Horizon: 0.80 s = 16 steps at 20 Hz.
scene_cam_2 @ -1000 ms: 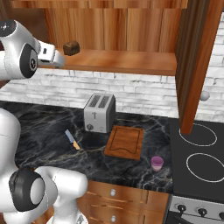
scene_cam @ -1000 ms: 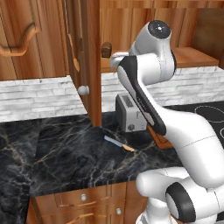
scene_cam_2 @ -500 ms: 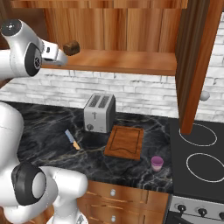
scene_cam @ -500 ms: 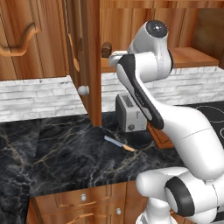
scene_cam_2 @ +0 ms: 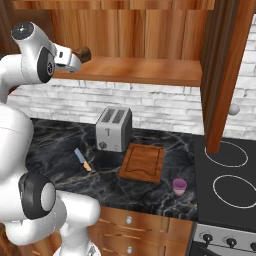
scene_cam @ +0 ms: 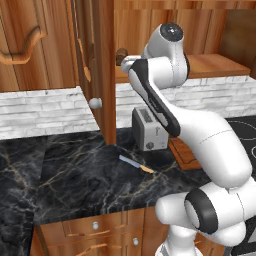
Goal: Pick the bread, place it on the cutting board, pick the jam, place it on the counter, and close the cabinet.
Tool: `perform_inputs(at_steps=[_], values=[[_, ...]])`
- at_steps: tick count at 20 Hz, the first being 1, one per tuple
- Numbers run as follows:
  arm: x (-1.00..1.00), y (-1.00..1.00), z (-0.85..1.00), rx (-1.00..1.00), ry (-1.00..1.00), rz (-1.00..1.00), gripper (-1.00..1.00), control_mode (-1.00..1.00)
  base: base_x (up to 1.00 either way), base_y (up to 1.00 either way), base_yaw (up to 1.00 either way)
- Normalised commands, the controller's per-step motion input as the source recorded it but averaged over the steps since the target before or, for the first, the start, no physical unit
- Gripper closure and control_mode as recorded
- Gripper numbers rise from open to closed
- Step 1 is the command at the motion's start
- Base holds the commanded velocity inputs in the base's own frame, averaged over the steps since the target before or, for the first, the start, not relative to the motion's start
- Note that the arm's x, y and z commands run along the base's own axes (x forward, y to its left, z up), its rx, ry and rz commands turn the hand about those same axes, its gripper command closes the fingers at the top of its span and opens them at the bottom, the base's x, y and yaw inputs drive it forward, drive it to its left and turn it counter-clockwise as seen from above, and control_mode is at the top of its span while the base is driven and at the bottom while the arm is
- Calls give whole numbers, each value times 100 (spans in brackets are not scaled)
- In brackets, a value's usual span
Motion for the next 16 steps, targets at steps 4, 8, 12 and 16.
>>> perform_inputs(at_steps=[4, 8, 12, 16], values=[[38, 5, 0, 0, 0, 0, -100, -100, 0, 0, 0], [32, 7, 0, 0, 0, 0, -100, -100, 0, 0, 0], [32, 13, 0, 0, 0, 0, -100, -100, 0, 0, 0], [32, 12, 0, 0, 0, 0, -100, -100, 0, 0, 0]])
